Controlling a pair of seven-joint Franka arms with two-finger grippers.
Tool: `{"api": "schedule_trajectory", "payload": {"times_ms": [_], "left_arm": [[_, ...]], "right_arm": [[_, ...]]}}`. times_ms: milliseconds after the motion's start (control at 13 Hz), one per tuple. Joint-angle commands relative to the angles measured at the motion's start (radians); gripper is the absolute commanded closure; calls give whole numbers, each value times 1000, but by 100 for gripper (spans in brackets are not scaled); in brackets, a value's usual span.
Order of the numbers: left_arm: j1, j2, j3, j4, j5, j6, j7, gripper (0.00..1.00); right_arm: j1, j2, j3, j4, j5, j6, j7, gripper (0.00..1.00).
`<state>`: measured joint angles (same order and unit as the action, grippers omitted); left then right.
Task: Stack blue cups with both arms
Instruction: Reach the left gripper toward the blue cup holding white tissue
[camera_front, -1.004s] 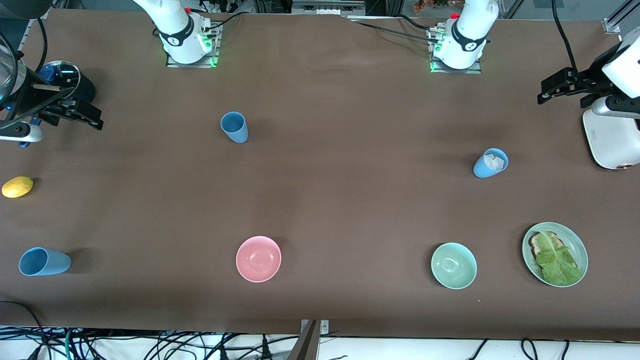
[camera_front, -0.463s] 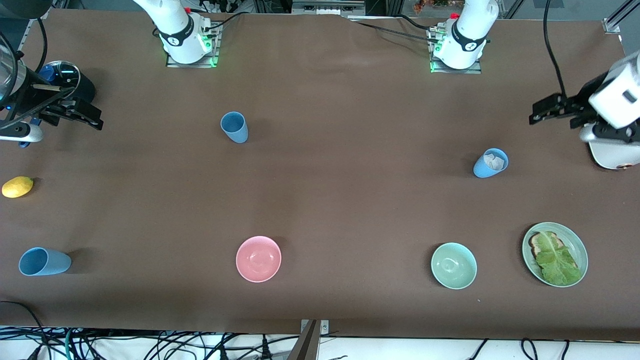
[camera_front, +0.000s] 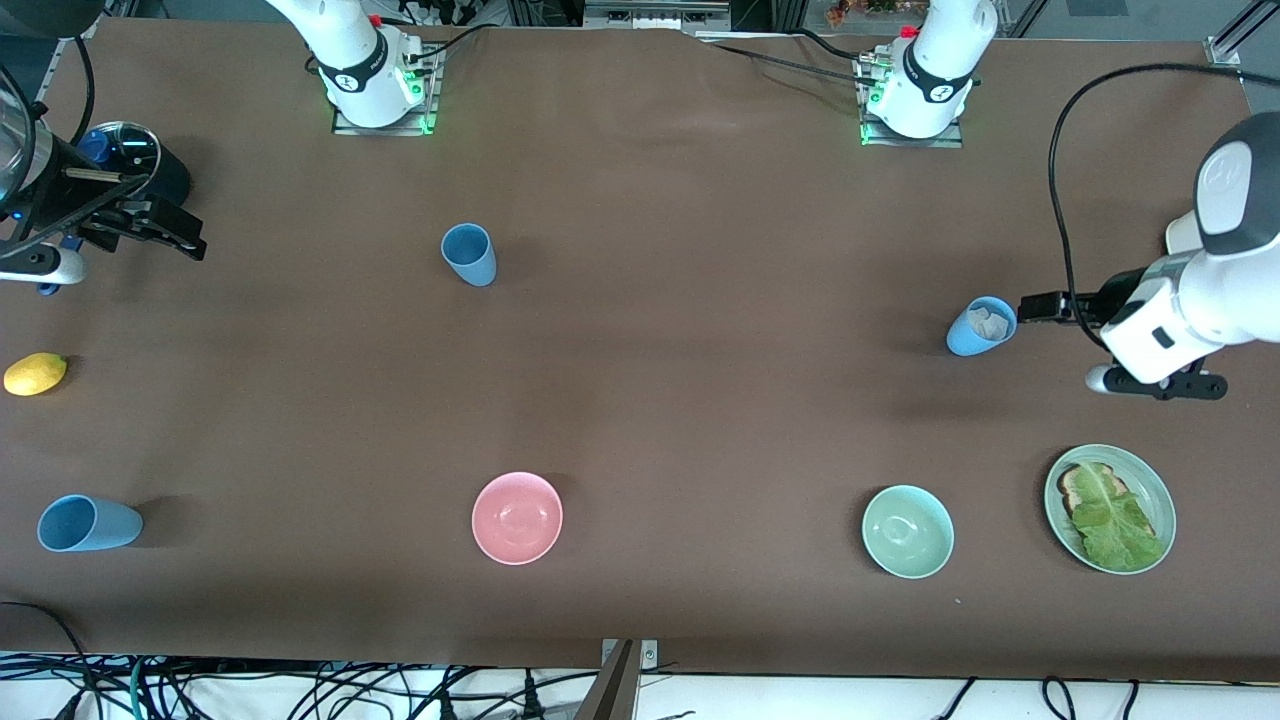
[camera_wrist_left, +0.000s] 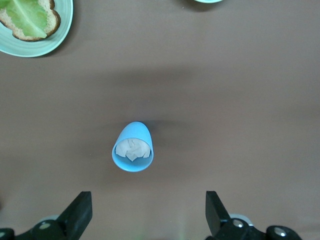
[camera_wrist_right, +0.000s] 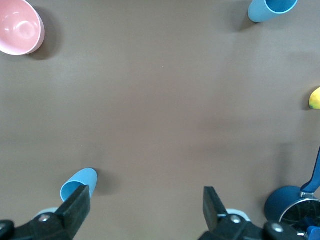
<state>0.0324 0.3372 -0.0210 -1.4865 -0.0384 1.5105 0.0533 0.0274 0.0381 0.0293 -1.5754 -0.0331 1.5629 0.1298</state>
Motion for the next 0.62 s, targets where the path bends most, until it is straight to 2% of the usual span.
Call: {"api": "schedule_trajectory", "payload": {"times_ms": [0,77,232,386,540], "left_arm": [[29,72,1,61,15,-24,23,0],[50,97,1,58,15,-4,23,0],[102,105,0,-7,14,89,48,0],[138,86,-2,-122,11,222,170,0],[152,4,-1,-309,9,389,195,0]], "right_arm": [[-11,-7,6,3,7,-9,-18,0],[-11,-7,4,3,7,-9,-18,0],[-11,-7,4,3,7,-9,-18,0],[-11,-7,4,3,7,-9,-18,0],[-11,-7,6,3,7,-9,-18,0]]}}
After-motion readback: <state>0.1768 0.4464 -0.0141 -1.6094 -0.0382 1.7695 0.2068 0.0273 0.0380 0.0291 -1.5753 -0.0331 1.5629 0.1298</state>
